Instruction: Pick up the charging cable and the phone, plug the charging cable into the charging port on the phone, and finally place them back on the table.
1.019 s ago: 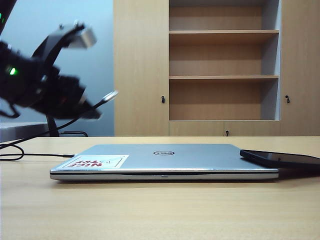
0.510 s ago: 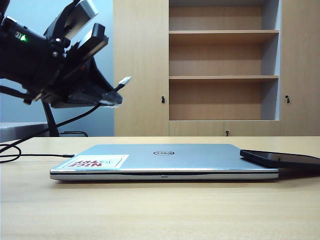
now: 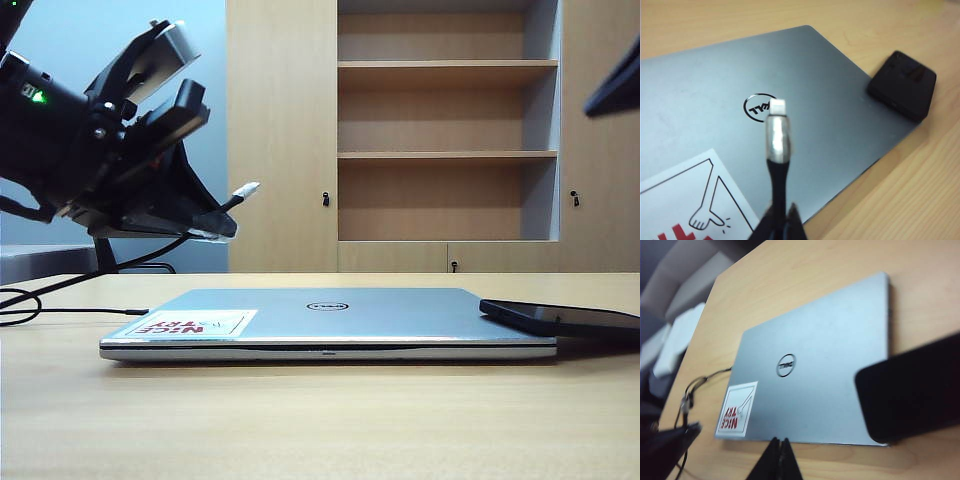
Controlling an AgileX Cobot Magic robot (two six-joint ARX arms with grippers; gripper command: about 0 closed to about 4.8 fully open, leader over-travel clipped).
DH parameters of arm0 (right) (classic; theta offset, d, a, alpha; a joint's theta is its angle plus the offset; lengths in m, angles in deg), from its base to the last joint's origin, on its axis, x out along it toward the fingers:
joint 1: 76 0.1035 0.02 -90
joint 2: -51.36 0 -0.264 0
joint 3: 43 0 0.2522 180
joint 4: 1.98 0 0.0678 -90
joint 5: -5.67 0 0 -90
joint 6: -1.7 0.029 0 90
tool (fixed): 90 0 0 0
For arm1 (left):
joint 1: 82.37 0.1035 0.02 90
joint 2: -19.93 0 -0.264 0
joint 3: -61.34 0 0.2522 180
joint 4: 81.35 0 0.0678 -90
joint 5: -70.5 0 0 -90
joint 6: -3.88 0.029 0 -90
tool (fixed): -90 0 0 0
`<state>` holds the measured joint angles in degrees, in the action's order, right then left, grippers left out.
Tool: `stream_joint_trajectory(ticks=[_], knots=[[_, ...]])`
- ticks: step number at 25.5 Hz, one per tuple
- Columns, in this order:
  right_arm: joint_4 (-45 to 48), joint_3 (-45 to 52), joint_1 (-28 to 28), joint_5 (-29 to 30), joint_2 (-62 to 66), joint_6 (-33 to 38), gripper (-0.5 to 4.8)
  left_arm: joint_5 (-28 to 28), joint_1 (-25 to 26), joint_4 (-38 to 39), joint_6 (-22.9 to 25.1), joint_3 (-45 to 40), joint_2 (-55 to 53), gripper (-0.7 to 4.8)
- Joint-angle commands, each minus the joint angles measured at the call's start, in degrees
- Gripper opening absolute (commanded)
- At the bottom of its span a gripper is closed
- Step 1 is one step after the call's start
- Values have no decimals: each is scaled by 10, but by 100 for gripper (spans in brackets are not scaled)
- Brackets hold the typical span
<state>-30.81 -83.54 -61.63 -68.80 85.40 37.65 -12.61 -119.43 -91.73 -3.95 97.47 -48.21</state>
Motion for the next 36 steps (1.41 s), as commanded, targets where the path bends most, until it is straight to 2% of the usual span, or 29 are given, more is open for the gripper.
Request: stream_joint_trajectory(ticks=[1,5,6,11,14,19,23,29,36], knots=[[38,25,-26,16,-1,64,-1,1,1,-3,33,2,2,-6],[28,41,-45,13,-1,115,0,1,1,-3,33,2,2,-6],[21,41,-47,12,-1,116,27,1,1,-3,33,2,2,-6],[14,41,-47,10,0,124,290,1,1,-3,33,2,2,-6],[-1,42,-47,-17,10,178,352,1,1,-3,34,2,2,-6],[4,41,-47,-17,63,198,376,1,1,-3,33,2,2,-6],[19,41,-47,-19,100,203,424,1,1,-3,33,2,2,-6],[65,41,-47,-19,161,221,423,1,1,-3,33,2,2,-6],[161,41,-52,-18,256,290,423,1,1,-3,33,2,2,-6]])
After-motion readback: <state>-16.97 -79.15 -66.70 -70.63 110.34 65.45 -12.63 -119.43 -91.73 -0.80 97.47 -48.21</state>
